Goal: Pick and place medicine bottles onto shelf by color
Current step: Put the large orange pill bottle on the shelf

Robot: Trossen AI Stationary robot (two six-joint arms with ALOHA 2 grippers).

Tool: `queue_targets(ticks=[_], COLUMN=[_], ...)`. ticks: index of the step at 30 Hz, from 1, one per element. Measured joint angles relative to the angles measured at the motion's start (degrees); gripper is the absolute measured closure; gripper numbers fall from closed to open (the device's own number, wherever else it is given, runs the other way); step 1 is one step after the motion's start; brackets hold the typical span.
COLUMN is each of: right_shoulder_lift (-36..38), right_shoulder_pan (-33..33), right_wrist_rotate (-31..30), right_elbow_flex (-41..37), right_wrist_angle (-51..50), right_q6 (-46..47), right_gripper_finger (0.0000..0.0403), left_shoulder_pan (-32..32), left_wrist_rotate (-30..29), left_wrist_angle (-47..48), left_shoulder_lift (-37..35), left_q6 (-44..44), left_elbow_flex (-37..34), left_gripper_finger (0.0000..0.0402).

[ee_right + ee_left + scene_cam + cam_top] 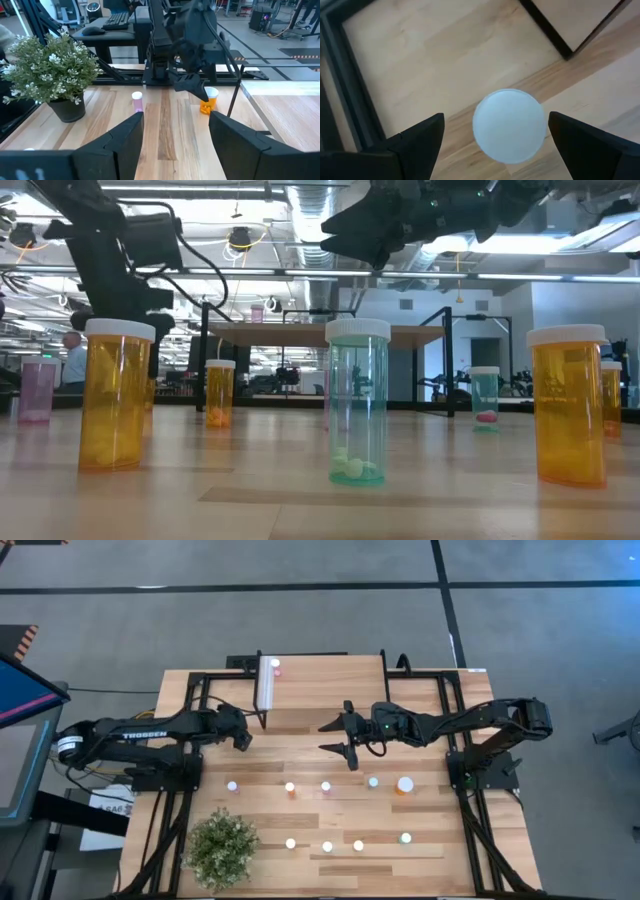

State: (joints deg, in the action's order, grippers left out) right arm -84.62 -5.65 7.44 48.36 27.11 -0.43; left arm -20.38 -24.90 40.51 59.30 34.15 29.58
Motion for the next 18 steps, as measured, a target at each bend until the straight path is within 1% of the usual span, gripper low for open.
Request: queue_targets(ticks=[5,9,14,18], right_shoulder_lift=[0.0,0.0,0.0,0.0], right_shoulder_pan=[0.04,0.04,0.04,0.04], right_wrist_rotate=[0.0,0.0,0.0,0.0], right_elbow_flex=[0.0,0.0,0.0,0.0], right_wrist_angle=[-0.04,-0.03,-0.04,-0.04], right_q6=[0.0,0.0,0.0,0.0], right_gripper_finger=[0.0154,0.0154,0.0154,0.0154], left_shoulder_pan=[-1.59,-2.89,-4.32,-4.95], left_wrist_rotate=[4.07,7.77,8.16,8.33], left_wrist_angle=[-3.02,-4.49,-4.16,-3.73], left_shoulder_lift=[2.59,3.65,3.73,3.73], left_q6=[-1.56,-3.04,-4.07,-4.15], left_elbow_flex=[0.01,0.02,0.02,0.02], left_gripper_finger=[0.0061,0.0075,0.0104,0.0141])
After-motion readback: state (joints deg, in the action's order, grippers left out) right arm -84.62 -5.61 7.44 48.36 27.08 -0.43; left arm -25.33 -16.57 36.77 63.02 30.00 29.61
